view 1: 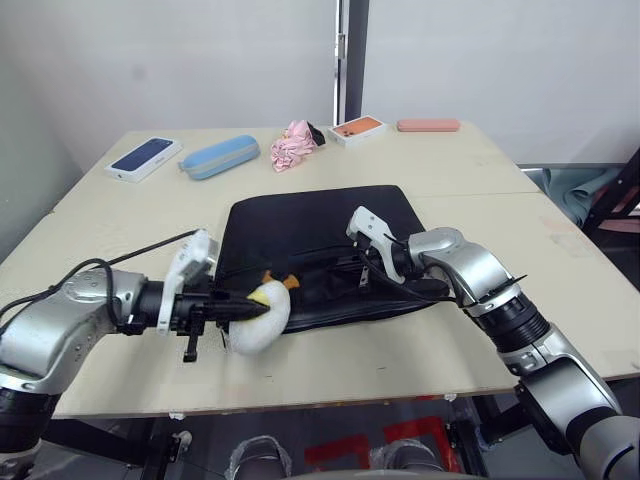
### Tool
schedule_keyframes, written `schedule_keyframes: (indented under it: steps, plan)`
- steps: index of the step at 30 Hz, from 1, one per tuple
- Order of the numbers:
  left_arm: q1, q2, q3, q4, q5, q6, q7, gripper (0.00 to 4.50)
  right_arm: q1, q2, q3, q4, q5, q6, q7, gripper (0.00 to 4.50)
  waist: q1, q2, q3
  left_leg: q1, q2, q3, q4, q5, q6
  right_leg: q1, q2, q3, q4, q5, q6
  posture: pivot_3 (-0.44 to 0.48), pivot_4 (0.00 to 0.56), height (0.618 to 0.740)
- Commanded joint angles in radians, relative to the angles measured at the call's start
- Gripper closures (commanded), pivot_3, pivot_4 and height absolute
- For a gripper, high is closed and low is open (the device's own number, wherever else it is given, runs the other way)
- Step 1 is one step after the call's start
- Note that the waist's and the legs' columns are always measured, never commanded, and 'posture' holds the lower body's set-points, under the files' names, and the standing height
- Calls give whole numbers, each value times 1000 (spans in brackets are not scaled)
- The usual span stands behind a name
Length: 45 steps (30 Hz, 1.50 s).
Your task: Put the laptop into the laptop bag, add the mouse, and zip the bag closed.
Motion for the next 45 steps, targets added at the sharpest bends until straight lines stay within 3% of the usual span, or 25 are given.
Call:
schedule_keyframes:
  steps: [1,8,19,27,37,45]
  plan:
    - [-57,-33,-103,50,132,-156,-21,4473,16,-14,38,36,-39,33,-10,4500,0,0,0,0,0,0,0,0,0,0,0,0,0,0,0,0,150,740]
    - [-107,-142,-275,99,291,-374,-46,4473,26,-25,38,11,-35,53,-13,4500,-1,0,0,0,0,1,0,0,0,-1,0,2,0,0,0,0,150,740]
    - [-146,-252,-378,203,508,-703,10,4473,20,-35,43,-2,-33,72,-4,4500,6,0,-1,0,0,3,1,0,0,-1,0,5,0,0,0,0,150,740]
    - [-224,-362,-426,305,548,-893,11,4473,5,-38,58,4,-33,70,9,4500,11,0,-2,0,0,3,1,0,0,-1,0,6,0,0,0,0,150,740]
    - [-333,-428,-456,261,392,-794,-122,4473,-11,-46,60,10,-35,72,20,4500,17,0,-2,0,0,7,2,0,0,-4,0,7,2,0,0,0,150,740]
    - [-371,-435,-463,231,339,-726,-197,4473,-13,-53,56,9,-38,78,26,4500,19,0,-2,0,0,8,2,0,0,-4,0,8,4,0,0,0,150,740]
